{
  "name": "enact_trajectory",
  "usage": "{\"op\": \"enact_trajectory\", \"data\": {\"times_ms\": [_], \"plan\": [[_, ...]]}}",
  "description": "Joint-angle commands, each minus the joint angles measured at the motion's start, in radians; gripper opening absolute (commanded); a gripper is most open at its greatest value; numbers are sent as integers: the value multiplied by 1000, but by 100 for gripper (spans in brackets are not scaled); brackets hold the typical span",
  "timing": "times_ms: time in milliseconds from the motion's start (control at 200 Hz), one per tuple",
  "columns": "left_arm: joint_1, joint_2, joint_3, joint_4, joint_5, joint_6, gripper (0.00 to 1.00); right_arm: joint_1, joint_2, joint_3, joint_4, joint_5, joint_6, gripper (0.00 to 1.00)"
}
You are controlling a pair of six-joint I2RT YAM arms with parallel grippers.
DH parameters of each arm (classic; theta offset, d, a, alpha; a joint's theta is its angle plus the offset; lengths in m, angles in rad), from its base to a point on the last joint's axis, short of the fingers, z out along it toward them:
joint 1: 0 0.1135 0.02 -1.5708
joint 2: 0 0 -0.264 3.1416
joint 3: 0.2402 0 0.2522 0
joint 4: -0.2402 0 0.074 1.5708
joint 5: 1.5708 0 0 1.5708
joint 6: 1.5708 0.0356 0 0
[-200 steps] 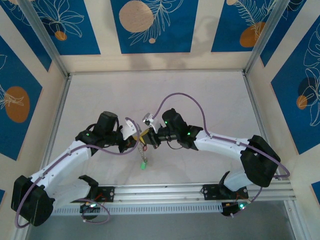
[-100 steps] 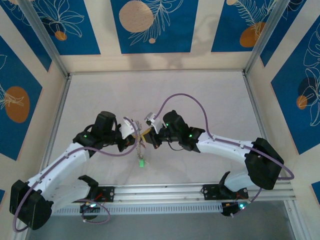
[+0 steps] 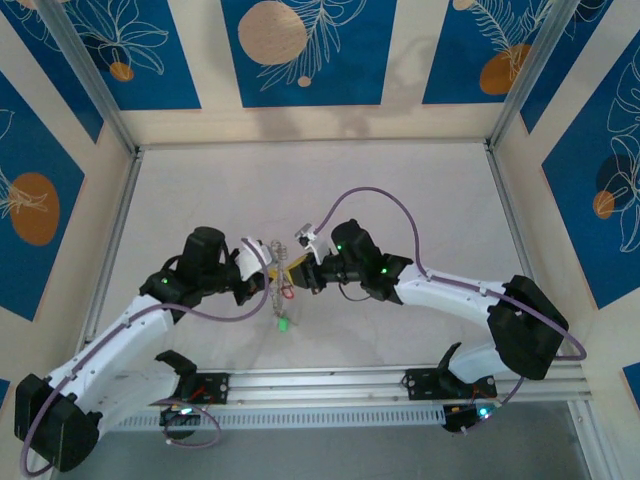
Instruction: Put the keys on the keyring
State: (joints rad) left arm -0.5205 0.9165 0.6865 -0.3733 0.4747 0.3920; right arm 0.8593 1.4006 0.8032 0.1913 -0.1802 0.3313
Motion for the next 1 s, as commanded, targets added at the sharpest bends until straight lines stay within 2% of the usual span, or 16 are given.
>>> {"op": "enact_trajectory", "data": {"times_ms": [0,250,370,475,585,850,925,995], "plan": [[-10,-21,-6,42,51,7,0,-21,-27,-34,31,-73,6,24],[-12,-17,0,42,117,27,0,-55,-89,-64,17,-124,-149,27],[-12,-18,-5,54,157,43,0,-47,-123,-129,105,-192,-349,24],[-12,-12,-2,57,201,56,0,-41,-151,-206,230,-189,-498,21],[-13,-11,-8,61,263,94,0,-40,-151,-204,213,-208,-636,19],[-18,11,-4,59,329,148,0,-35,-137,-185,201,-240,-758,19],[-21,18,2,58,343,153,0,-32,-130,-179,199,-251,-771,12],[-24,19,-1,64,347,155,0,-30,-121,-169,188,-273,-787,11]]}}
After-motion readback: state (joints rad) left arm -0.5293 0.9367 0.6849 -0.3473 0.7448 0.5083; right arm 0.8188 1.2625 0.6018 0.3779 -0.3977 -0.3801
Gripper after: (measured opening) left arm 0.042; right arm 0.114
